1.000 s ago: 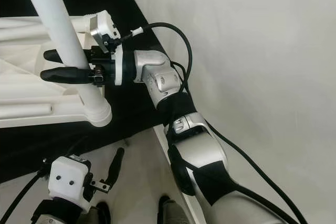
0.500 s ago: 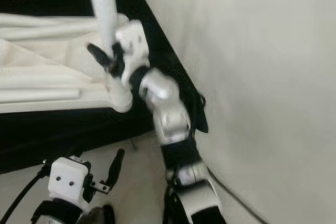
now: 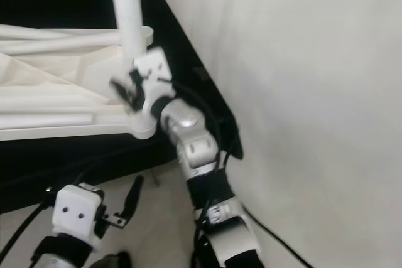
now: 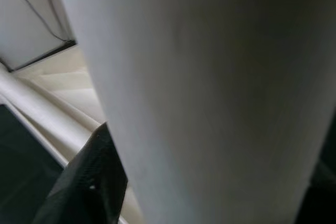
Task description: Building children table
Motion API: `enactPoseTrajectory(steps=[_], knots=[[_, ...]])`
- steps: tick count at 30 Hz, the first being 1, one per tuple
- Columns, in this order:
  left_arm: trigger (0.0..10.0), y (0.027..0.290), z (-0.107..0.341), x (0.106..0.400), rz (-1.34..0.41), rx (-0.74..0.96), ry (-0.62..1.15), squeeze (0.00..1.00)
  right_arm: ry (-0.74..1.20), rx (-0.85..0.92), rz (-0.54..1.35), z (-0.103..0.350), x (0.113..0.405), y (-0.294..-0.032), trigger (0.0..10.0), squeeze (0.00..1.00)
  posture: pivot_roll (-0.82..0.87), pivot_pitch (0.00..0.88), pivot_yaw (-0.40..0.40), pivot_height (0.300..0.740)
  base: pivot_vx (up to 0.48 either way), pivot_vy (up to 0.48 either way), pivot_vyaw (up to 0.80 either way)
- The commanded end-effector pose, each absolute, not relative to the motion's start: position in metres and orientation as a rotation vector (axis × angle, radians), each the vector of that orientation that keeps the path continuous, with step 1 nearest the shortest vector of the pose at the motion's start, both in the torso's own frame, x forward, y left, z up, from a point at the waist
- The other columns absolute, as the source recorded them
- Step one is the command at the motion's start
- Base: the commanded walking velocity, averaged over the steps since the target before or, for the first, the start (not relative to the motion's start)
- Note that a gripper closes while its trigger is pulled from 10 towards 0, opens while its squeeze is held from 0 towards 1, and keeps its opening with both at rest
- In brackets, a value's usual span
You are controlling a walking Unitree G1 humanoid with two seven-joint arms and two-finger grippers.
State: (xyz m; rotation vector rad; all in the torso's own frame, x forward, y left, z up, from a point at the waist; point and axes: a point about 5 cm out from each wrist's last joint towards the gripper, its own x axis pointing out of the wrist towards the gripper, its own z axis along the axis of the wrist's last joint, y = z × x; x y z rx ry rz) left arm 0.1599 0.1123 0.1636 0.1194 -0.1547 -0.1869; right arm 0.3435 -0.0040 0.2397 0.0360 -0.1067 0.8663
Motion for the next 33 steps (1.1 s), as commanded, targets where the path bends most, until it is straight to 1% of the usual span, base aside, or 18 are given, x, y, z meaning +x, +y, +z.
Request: enactPoseTrajectory(steps=[1,2,3,4,5,6,7,9,14,15,16,21,28,29,30,31,32,33], knots=[[10.0,0.111,0.159,0.158,-0.187,0.12,-0.133,0.0,-0.177,0.07,1.048,0.257,0.335,0.012,10.0,1.0,0.02,0.256,-0.071,0.74,0.0,0.0,0.0],[10.0,0.111,0.159,0.158,-0.187,0.12,-0.133,0.0,-0.177,0.07,1.048,0.257,0.335,0.012,10.0,1.0,0.02,0.256,-0.071,0.74,0.0,0.0,0.0],[10.0,0.11,0.159,0.158,-0.188,0.118,-0.133,0.0,-0.227,0.039,1.203,0.265,0.329,0.01,10.0,1.0,0.02,0.26,-0.071,0.74,0.0,0.0,0.0],[10.0,0.11,0.159,0.158,-0.188,0.118,-0.133,0.0,-0.227,0.039,1.203,0.265,0.329,0.01,10.0,1.0,0.02,0.26,-0.071,0.74,0.0,0.0,0.0],[10.0,0.11,0.16,0.157,-0.189,0.115,-0.133,0.0,-0.276,-0.045,1.347,0.271,0.325,0.005,10.0,0.67,0.03,0.263,-0.073,0.74,0.0,0.0,0.0],[10.0,0.11,0.16,0.157,-0.189,0.115,-0.133,0.0,-0.276,-0.045,1.347,0.271,0.325,0.005,10.0,0.67,0.03,0.263,-0.073,0.74,0.0,0.0,0.0],[10.0,0.11,0.16,0.157,-0.19,0.113,-0.133,0.0,-0.278,-0.118,1.469,0.272,0.323,0.0,10.0,0.0,0.03,0.267,-0.074,0.74,0.0,0.0,0.0],[10.0,0.109,0.161,0.155,-0.191,0.109,-0.132,0.0,-0.253,-0.221,1.592,0.274,0.329,-0.008,10.0,0.0,0.04,0.276,-0.079,0.74,0.0,0.0,0.0],[10.0,0.109,0.161,0.153,-0.189,0.108,-0.13,0.0,-0.25,-0.222,1.648,0.284,0.336,-0.011,10.0,0.0,0.03,0.281,-0.081,0.74,0.0,0.0,0.0],[10.0,0.109,0.161,0.153,-0.187,0.108,-0.129,0.0,-0.244,-0.214,1.682,0.288,0.338,-0.012,0.0,0.0,0.03,0.281,-0.081,0.74,0.0,0.0,0.0],[10.0,0.108,0.161,0.152,-0.186,0.107,-0.127,0.0,-0.243,-0.22,1.725,0.29,0.339,-0.014,0.0,0.0,0.03,0.28,-0.082,0.74,0.0,0.0,0.0],[10.0,0.108,0.16,0.152,-0.183,0.107,-0.125,0.0,-0.246,-0.251,1.774,0.295,0.341,-0.021,0.0,0.0,0.01,0.279,-0.086,0.74,0.0,0.0,0.0],[10.0,0.109,0.16,0.152,-0.183,0.105,-0.124,0.0,-0.245,-0.257,1.75,0.293,0.347,-0.028,0.0,0.0,0.0,0.28,-0.081,0.74,0.0,0.0,0.0],[10.0,0.109,0.16,0.152,-0.184,0.104,-0.124,0.0,-0.248,-0.252,1.667,0.29,0.35,-0.032,0.0,0.0,0.0,0.281,-0.079,0.74,0.0,0.0,0.0],[10.0,0.109,0.16,0.152,-0.184,0.104,-0.124,0.0,-0.248,-0.252,1.667,0.29,0.35,-0.032,0.0,0.0,0.0,0.281,-0.079,0.74,0.0,0.0,0.0],[10.0,0.109,0.16,0.152,-0.184,0.103,-0.123,0.0,-0.237,-0.214,1.525,0.285,0.357,-0.038,0.0,0.0,-0.01,0.281,-0.081,0.74,0.0,0.0,0.0],[10.0,0.109,0.16,0.153,-0.186,0.103,-0.123,0.0,-0.209,-0.159,1.312,0.275,0.363,-0.044,0.0,0.0,-0.01,0.282,-0.081,0.74,0.0,0.0,0.0],[10.0,0.109,0.16,0.153,-0.186,0.103,-0.123,0.0,-0.209,-0.159,1.312,0.275,0.363,-0.044,0.0,0.0,-0.01,0.282,-0.081,0.74,0.0,0.0,0.0]])
